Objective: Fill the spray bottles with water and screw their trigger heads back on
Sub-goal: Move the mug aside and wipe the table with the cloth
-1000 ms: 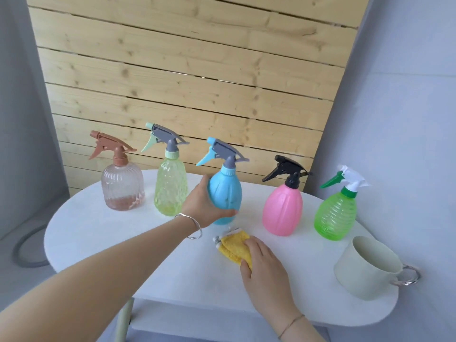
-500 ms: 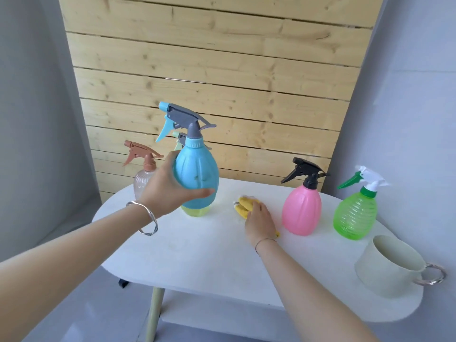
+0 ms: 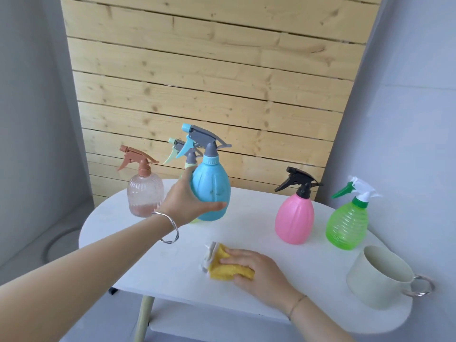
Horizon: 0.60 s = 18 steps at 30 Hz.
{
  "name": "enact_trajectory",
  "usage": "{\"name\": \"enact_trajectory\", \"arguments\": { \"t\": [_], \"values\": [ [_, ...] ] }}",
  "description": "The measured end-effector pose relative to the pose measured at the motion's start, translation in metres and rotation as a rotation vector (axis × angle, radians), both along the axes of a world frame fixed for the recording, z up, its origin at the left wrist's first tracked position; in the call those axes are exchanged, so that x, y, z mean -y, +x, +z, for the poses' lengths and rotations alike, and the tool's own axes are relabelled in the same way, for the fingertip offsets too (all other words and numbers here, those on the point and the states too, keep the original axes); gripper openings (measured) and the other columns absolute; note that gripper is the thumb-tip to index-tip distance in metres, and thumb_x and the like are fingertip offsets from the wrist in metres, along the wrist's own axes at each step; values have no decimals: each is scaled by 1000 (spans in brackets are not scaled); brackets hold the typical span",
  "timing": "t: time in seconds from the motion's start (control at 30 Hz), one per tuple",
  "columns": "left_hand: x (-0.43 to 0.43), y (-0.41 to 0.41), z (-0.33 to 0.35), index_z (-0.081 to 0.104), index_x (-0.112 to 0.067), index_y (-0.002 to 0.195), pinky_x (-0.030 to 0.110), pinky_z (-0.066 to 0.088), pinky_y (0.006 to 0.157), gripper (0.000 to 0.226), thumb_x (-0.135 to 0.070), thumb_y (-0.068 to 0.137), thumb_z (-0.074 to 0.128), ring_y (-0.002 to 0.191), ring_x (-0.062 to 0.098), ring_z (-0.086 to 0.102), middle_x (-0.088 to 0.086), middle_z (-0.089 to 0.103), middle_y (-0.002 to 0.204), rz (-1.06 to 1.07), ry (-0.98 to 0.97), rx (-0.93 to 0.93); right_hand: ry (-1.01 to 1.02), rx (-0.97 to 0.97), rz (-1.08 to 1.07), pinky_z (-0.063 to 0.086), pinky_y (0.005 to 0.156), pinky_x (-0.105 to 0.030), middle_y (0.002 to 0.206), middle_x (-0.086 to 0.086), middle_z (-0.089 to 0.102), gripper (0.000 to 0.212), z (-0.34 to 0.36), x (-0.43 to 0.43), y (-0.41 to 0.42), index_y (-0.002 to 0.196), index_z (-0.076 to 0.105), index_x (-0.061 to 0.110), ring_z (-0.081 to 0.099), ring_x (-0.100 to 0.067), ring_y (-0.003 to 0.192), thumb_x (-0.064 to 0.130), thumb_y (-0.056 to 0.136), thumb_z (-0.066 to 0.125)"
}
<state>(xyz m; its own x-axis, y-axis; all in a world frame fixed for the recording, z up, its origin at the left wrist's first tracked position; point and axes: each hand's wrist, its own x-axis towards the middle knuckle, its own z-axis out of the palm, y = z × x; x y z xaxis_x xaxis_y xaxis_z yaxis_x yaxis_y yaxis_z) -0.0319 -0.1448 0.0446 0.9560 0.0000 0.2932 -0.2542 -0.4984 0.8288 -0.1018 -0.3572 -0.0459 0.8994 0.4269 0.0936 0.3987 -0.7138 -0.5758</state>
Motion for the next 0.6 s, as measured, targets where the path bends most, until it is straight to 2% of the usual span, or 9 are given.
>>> {"name": "enact_trajectory", "arguments": {
  "t": [0.07, 0.17, 0.33, 0.43, 0.6],
  "values": [
    [16, 6, -8, 41, -30, 128, 35, 55, 81, 91, -41, 53, 91, 97, 13, 61, -10, 61, 106, -28, 4, -12, 30, 1, -28, 28, 105, -8, 123, 50, 39, 40, -1, 15, -13, 97, 52, 72, 39, 20, 121, 46, 67, 48],
    [42, 16, -19, 43, -28, 125, 33, 53, 79, 87, -37, 53, 92, 95, 15, 61, -8, 61, 105, -49, 9, -20, 59, 33, -46, 26, 103, -4, 117, 60, 33, 43, -3, 22, -18, 90, 47, 80, 38, 23, 118, 45, 65, 48],
    [75, 37, -39, 41, -29, 129, 31, 51, 80, 89, -37, 55, 90, 96, 17, 59, -7, 60, 107, -60, 33, -54, 64, 53, -34, 28, 106, -9, 119, 54, 39, 41, -8, 21, -14, 90, 45, 80, 37, 21, 120, 46, 66, 50],
    [83, 49, -53, 40, -29, 130, 37, 52, 85, 93, -39, 54, 90, 99, 19, 59, -6, 60, 110, -72, 43, -82, 87, 49, -41, 26, 102, -3, 118, 58, 35, 40, -9, 21, -13, 93, 51, 75, 38, 23, 119, 45, 66, 50],
    [89, 57, -68, 37, -27, 134, 34, 51, 85, 95, -39, 56, 90, 101, 19, 58, -5, 58, 112, -68, 36, -114, 96, 64, -39, 27, 102, -4, 123, 44, 44, 46, -13, 22, -12, 111, 62, 54, 40, 20, 119, 47, 67, 50]
  ]
}}
